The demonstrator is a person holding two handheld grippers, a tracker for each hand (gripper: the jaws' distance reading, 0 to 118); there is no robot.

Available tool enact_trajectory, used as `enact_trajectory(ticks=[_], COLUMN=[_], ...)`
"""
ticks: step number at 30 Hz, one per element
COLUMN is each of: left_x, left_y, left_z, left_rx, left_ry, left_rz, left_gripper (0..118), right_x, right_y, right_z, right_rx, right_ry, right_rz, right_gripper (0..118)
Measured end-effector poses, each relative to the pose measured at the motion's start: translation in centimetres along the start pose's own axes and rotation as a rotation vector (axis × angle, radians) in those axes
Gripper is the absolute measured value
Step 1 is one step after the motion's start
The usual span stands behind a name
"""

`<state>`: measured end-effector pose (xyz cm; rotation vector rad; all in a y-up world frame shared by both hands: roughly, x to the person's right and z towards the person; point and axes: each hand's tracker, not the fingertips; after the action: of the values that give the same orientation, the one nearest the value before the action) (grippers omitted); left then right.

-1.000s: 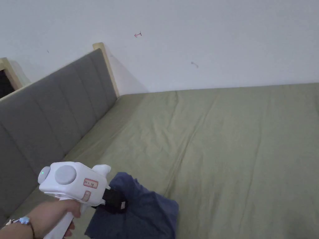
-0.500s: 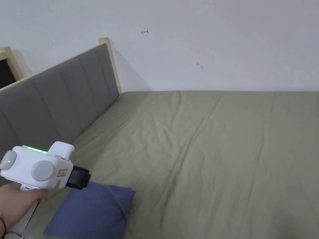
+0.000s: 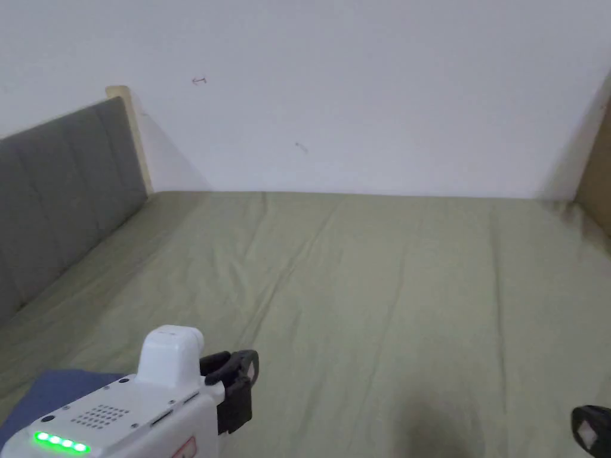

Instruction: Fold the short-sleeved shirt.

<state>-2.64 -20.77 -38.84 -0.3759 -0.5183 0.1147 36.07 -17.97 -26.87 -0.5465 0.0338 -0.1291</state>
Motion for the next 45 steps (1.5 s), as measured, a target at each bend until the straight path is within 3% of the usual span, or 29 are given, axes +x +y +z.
enact_trajectory(ticks=[2,9,12,16,20,28,29,30,33,35,40,45], left_x=[3.9,11.5,12.7,13.1,13.1,13.3,13.4,13.4,13.3,13.4,13.6,13.0], left_y=[1.4,5.1,4.1,0.9,-0.3,0.1,0.1,0.1,0.4,0.7,1.2,1.4], left_z=[0.4,1.9,2.2,2.6,2.4,2.9,3.0,3.3,3.3,4.0,4.3,4.1], left_rx=[0.118,0.346,0.408,0.433,0.387,0.421,0.438,0.448,0.447,0.484,0.446,0.407], left_ry=[0.030,0.098,0.157,0.210,0.228,0.216,0.222,0.218,0.198,0.168,0.227,0.230], left_rz=[-0.103,-0.190,-0.216,-0.186,-0.208,-0.185,-0.192,-0.194,-0.189,-0.192,-0.191,-0.143], left_gripper=[1,1,1,1,1,1,6,28,118,118,118,118], right_x=[0.1,1.8,2.3,3.6,4.6,4.4,4.3,4.3,4.1,4.0,3.3,2.9], right_y=[1.0,2.4,0.6,-2.3,-3.1,-3.1,-3.1,-3.1,-2.8,-2.8,-2.8,-2.6], right_z=[1.6,5.6,5.4,2.8,2.6,4.1,4.4,4.7,5.2,5.2,5.4,5.3], right_rx=[0.114,0.581,0.709,0.632,0.564,0.587,0.602,0.614,0.626,0.642,0.653,0.650], right_ry=[-0.066,-0.149,-0.249,-0.390,-0.363,-0.361,-0.358,-0.354,-0.358,-0.365,-0.390,-0.364], right_rz=[0.011,0.040,0.068,0.066,-0.020,0.013,0.001,-0.007,-0.004,0.023,0.092,0.095], right_gripper=[6,6,6,6,6,10,18,42,104,118,118,118])
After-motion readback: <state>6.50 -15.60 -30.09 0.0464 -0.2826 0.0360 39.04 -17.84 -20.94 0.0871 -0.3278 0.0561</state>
